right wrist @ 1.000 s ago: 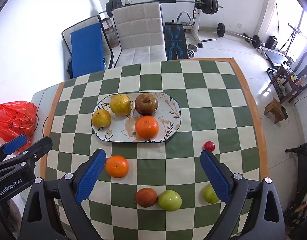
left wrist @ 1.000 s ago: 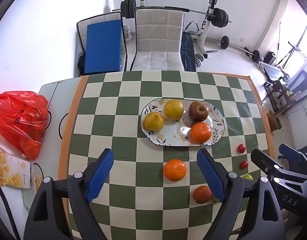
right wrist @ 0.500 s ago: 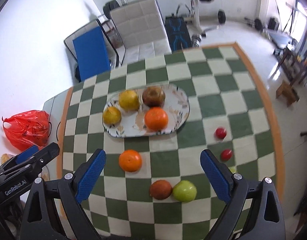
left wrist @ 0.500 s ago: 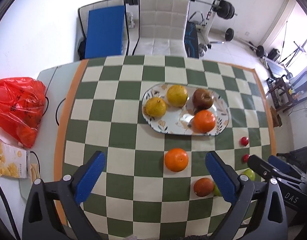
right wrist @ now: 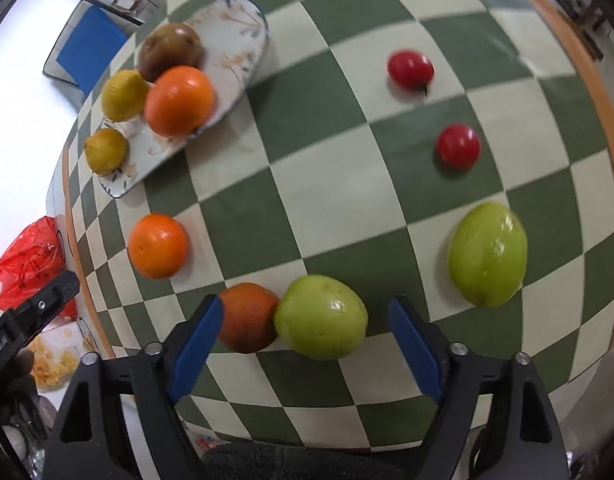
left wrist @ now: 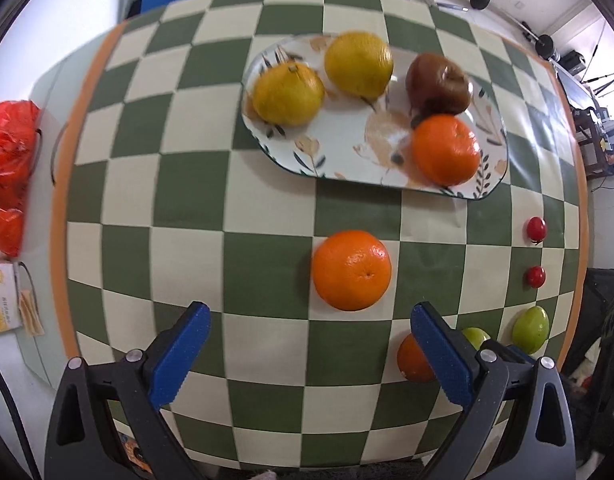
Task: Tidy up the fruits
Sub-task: 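Grasp an orange with the left tool while the right tool grasps a green apple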
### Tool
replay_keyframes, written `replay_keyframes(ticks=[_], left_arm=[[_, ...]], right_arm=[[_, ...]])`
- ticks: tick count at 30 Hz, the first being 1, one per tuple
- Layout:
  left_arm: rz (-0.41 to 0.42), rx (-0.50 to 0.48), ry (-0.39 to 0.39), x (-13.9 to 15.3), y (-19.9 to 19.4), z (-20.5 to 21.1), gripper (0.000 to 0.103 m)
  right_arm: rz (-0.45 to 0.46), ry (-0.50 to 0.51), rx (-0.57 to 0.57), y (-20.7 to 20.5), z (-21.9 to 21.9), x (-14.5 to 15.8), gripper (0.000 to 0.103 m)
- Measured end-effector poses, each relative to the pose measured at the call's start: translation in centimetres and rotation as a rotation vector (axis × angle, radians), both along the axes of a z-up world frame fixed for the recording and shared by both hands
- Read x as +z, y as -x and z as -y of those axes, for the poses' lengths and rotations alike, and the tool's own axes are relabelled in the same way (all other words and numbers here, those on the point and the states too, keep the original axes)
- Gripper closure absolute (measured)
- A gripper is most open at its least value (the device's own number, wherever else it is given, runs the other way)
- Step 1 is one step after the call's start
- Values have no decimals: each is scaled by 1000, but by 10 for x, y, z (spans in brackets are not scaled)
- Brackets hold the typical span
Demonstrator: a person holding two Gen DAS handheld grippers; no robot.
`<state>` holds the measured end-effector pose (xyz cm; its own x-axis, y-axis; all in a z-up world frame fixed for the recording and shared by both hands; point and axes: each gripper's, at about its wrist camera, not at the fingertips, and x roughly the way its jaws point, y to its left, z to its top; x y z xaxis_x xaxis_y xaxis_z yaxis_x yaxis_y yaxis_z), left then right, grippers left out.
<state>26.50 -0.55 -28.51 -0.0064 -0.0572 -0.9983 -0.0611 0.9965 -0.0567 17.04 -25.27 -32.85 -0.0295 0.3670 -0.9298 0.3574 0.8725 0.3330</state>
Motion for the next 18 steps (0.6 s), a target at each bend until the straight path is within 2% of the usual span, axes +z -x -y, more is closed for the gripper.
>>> replay_keyframes(ticks=[4, 7, 9, 12, 15, 17, 18], left_arm=[[-65, -2, -1, -27, -10, 9, 1], [-97, -16, -14, -44, -16, 15, 1], [-114, -30, -18, -53, -19, 19, 1], [-141, -64, -26, -67, -21, 28, 1], [-135, -99, -25, -74, -21, 36, 1], [-119, -123, -22, -77, -20, 42, 16], [-117, -139, -32, -79, -19, 45, 39]], right_arm=[[-48, -55, -47, 10, 4, -26, 32], [-63, -62, -47, 15, 0, -39, 33], [-55, -57, -41, 17, -3, -42, 37], [-36, -53, -21, 18, -6, -42, 37], [-29, -23, 3, 21, -7, -39, 37], [-25, -5, 12, 23, -5, -36, 37], [-25, 6, 22, 23, -5, -35, 37]])
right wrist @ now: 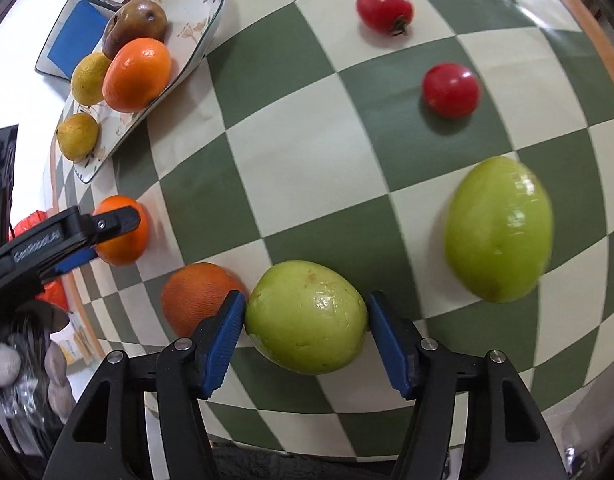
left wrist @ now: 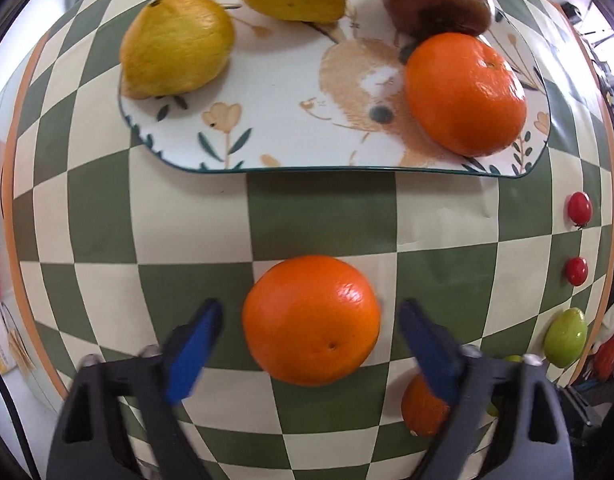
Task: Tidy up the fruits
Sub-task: 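Grasp an orange with the left tool while the right tool grasps a green apple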
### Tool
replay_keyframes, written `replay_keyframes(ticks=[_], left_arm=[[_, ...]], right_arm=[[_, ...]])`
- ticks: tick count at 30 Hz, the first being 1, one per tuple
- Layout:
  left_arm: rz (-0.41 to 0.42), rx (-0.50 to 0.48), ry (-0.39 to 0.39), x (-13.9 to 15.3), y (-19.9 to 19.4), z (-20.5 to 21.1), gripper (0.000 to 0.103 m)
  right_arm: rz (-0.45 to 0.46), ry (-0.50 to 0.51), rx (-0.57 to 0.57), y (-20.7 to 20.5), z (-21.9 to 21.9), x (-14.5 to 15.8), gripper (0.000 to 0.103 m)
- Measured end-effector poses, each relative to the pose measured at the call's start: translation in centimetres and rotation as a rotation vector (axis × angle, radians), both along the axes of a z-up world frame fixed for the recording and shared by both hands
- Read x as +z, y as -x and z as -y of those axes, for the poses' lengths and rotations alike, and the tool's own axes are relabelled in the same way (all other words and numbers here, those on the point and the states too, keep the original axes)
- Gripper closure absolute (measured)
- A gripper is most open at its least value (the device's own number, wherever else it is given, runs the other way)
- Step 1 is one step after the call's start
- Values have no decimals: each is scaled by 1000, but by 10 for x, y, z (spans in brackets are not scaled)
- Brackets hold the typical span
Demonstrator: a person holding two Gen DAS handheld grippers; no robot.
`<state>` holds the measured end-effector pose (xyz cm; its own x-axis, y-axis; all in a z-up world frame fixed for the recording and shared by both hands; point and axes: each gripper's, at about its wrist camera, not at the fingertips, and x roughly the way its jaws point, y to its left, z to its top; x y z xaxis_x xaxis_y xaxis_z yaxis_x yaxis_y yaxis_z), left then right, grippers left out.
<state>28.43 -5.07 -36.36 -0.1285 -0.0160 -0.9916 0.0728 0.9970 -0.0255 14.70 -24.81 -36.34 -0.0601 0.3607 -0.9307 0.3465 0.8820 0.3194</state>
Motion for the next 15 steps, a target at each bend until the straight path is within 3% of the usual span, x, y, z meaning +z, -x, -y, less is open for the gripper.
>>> replay_keyframes(ticks=[6, 15], left_arm=[[33, -16, -8, 4, 19, 2, 43], [-18, 20, 33, 1, 80, -12, 42]], right_arm=[[-11, 12, 33, -1, 1, -3, 37], [-16, 28, 69, -15, -8, -3, 37]])
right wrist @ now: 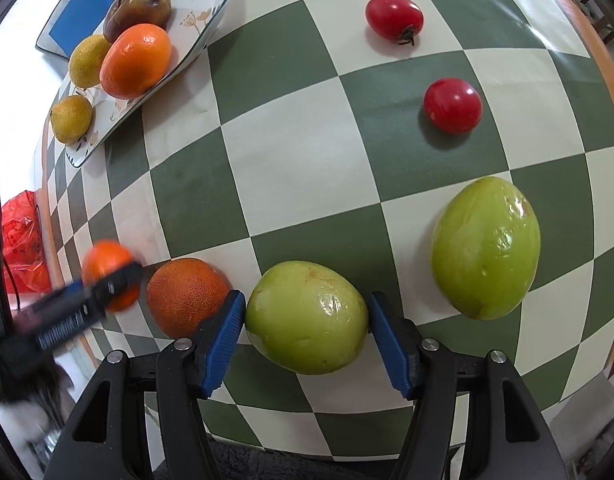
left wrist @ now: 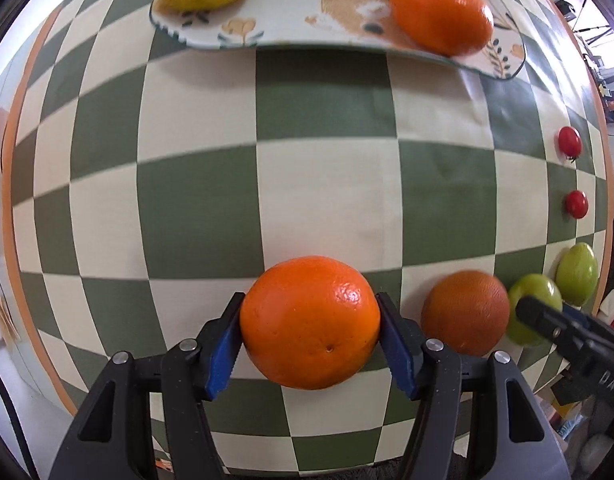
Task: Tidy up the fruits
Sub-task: 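Grasp an orange with the left tool while the right tool grasps a green apple, then carry both fruits onto the plate and open both tools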
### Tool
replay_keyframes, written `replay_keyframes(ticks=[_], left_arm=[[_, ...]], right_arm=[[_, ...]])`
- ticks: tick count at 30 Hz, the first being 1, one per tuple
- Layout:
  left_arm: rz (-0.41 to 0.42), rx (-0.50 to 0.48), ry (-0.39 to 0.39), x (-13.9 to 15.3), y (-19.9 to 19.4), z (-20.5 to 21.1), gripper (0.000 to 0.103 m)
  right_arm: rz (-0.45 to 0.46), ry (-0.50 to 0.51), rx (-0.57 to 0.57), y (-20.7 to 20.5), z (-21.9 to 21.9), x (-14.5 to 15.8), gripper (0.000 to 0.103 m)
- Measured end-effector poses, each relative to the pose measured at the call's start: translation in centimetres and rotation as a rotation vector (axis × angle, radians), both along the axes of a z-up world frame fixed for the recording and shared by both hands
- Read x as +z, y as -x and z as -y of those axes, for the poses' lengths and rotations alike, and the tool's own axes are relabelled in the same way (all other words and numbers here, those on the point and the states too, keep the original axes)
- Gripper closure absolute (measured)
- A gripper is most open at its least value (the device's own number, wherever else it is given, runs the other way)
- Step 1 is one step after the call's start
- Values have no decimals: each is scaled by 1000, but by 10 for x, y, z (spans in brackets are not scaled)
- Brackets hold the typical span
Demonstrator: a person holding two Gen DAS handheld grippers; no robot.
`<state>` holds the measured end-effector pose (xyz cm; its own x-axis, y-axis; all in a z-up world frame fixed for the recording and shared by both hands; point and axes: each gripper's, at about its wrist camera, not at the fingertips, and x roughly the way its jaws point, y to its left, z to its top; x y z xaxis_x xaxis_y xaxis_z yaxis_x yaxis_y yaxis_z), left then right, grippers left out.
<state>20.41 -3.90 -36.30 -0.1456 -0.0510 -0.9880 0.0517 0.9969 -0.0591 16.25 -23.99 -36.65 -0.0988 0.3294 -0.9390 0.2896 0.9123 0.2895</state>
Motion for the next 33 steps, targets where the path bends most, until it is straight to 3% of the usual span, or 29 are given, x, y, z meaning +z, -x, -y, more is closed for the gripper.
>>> replay_keyframes(ticks=[10, 23, 26, 33], left_arm=[[5, 2, -5, -5, 4, 2, 42], [3, 5, -9, -3, -8, 2, 42], [1, 8, -8, -4, -8, 3, 42], [-4, 13, -4, -5, -11, 0, 42]], right_arm=[[-1, 25, 33, -3, -6, -8, 36], [-38, -19, 5, -4, -9, -12, 40], [-54, -26, -3, -1, 1, -10, 31], [-88, -49, 4, 8, 3, -18, 32]])
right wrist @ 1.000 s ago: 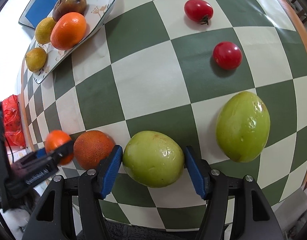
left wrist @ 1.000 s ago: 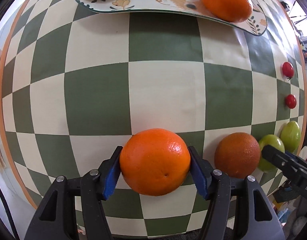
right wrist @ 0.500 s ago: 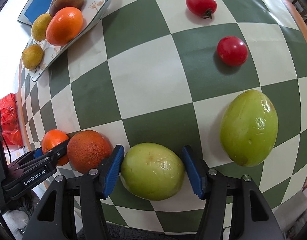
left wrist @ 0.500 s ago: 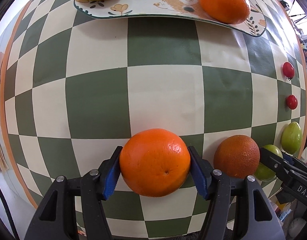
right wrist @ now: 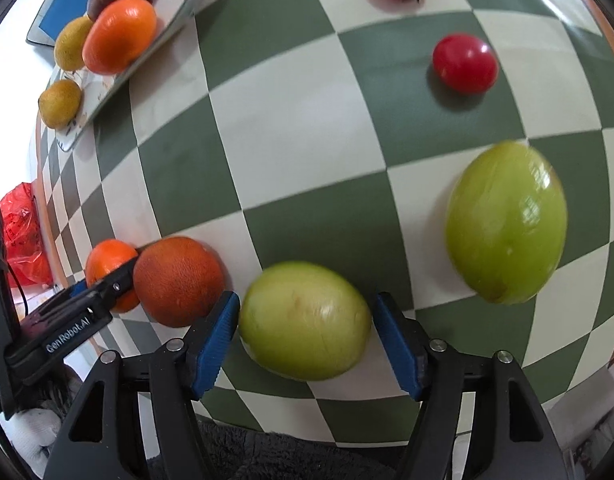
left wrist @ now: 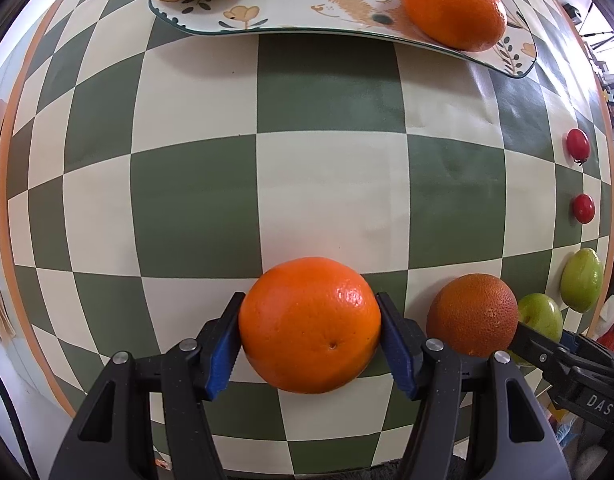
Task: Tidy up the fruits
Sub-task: 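Carry both fruits onto the plate and open both tools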
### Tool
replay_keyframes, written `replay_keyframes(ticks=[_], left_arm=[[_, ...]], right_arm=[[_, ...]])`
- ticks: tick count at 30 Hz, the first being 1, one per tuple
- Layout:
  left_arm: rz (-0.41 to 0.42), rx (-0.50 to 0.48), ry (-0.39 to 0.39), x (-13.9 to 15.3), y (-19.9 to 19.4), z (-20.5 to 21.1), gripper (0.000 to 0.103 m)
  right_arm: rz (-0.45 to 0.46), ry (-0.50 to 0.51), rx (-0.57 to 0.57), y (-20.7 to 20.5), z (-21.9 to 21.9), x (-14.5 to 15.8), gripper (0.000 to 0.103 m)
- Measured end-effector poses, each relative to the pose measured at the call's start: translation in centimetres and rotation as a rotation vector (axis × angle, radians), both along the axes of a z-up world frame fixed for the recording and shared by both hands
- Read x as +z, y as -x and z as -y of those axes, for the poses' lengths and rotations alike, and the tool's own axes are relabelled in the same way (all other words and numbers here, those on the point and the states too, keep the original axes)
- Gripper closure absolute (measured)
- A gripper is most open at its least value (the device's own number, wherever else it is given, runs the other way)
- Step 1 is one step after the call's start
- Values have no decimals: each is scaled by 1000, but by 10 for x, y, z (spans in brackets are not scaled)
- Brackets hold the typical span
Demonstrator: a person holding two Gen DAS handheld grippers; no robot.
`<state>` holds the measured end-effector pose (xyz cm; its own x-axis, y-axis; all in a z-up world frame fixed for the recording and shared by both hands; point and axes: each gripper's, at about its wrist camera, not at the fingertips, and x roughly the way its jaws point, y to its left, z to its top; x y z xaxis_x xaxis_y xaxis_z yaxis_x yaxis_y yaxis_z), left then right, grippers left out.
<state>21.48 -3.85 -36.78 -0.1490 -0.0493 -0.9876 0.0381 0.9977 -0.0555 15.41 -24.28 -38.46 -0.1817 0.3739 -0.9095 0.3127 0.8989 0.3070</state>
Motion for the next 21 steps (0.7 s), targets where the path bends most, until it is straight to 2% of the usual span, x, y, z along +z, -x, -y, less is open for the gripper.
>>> replay_keyframes(ticks=[2, 13, 16, 21], left_arm=[[-1, 1, 1, 0, 0, 0, 42], [40, -9, -1, 12, 0, -1, 43], [67, -1, 21, 28, -5, -1, 43], [154, 51, 107, 73, -33, -2, 43]], right_arm=[[16, 5, -7, 1, -3, -1, 37], [131, 38, 30, 1, -4, 15, 37], [171, 39, 45, -6, -2, 27, 37], [237, 21, 51, -22, 0, 47, 37]])
